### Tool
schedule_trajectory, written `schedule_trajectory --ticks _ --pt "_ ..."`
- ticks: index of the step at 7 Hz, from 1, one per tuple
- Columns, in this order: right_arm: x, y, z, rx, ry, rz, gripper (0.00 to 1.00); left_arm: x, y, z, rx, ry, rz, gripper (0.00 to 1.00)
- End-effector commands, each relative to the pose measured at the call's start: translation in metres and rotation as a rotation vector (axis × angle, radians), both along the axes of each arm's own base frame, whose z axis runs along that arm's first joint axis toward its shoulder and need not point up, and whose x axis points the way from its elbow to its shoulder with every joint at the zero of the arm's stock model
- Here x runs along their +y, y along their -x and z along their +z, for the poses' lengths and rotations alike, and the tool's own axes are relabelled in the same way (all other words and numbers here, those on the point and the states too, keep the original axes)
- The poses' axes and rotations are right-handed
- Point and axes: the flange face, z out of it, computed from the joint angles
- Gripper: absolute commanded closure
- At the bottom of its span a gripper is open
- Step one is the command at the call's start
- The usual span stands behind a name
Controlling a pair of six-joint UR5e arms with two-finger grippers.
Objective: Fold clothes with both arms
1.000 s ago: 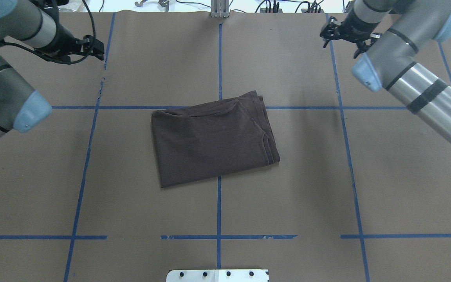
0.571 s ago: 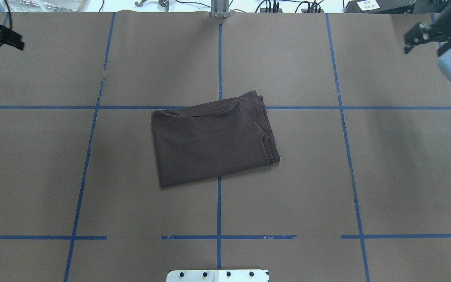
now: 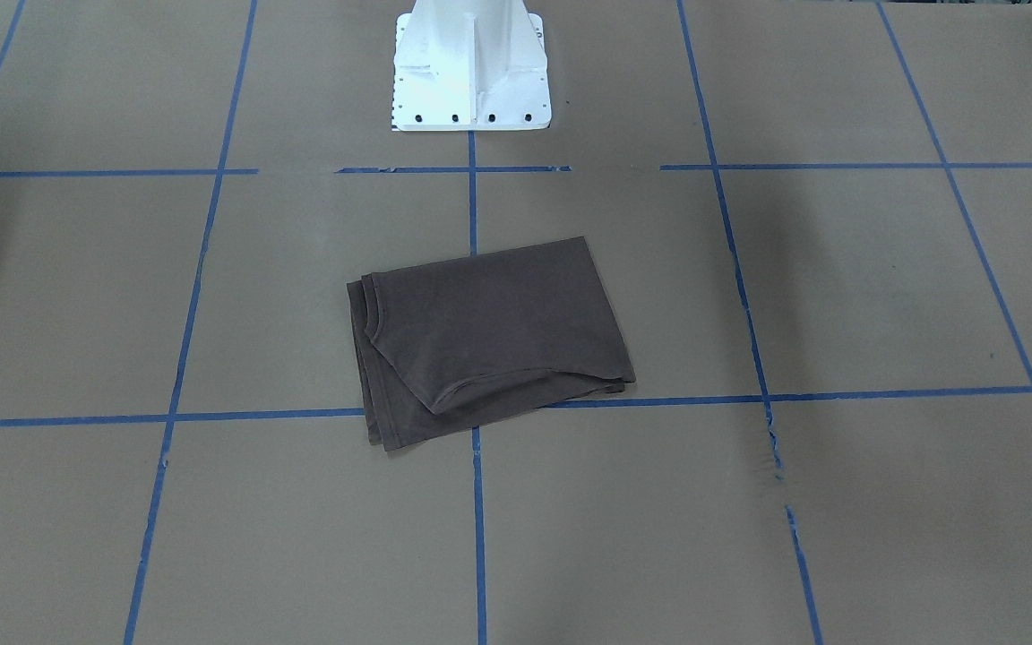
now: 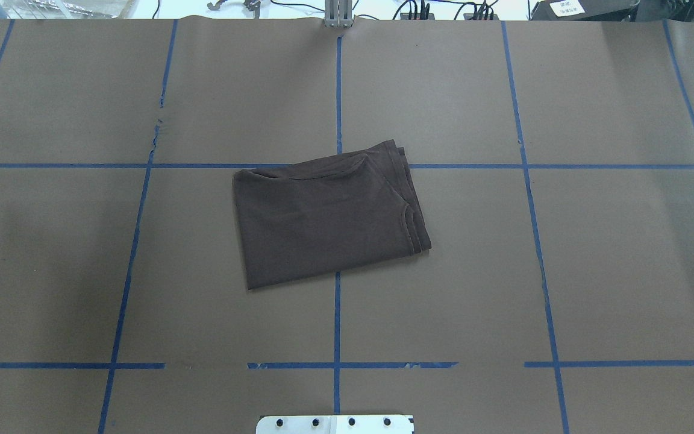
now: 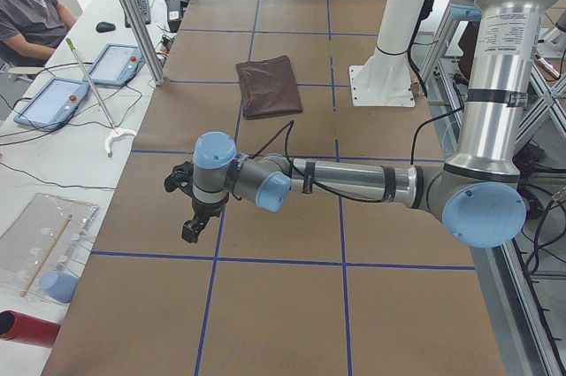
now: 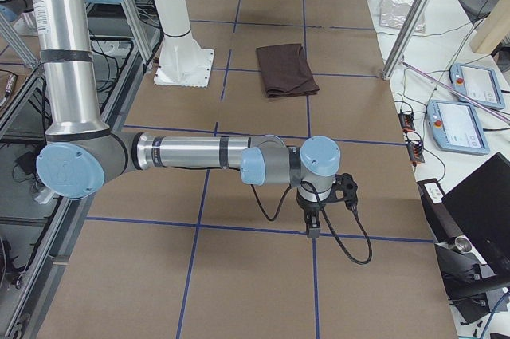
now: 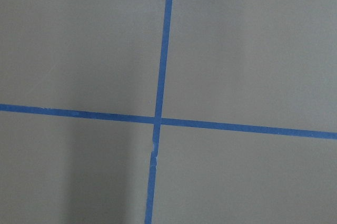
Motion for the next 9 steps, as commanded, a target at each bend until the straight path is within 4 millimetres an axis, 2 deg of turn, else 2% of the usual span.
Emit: schedule_trajectory --ticks 1,2,4,5,7,9 --pt "0.017 0.001 0.011 -0.01 0.028 0.004 0.0 0.015 0.003 0.016 0.005 0.053 -0.007 0.0" --pt "0.019 0.001 0.012 -0.016 0.041 0.005 0.0 0.015 0.002 0.008 -0.003 0.155 -0.005 0.0" --pt "0.02 0.002 0.013 -0.036 0.047 0.005 0.0 0.033 0.008 -0.014 0.008 0.221 -0.01 0.0" --pt "0.02 0.004 0.011 -0.057 0.046 0.003 0.0 0.039 0.016 -0.008 0.071 0.247 -0.015 0.0" --pt "0.021 0.003 0.01 -0.06 0.046 0.007 0.0 0.044 0.017 0.008 0.075 0.213 0.065 0.0" --pt "0.036 0.002 0.006 -0.08 0.057 0.026 0.0 0.045 0.018 0.012 0.073 0.22 0.062 0.0"
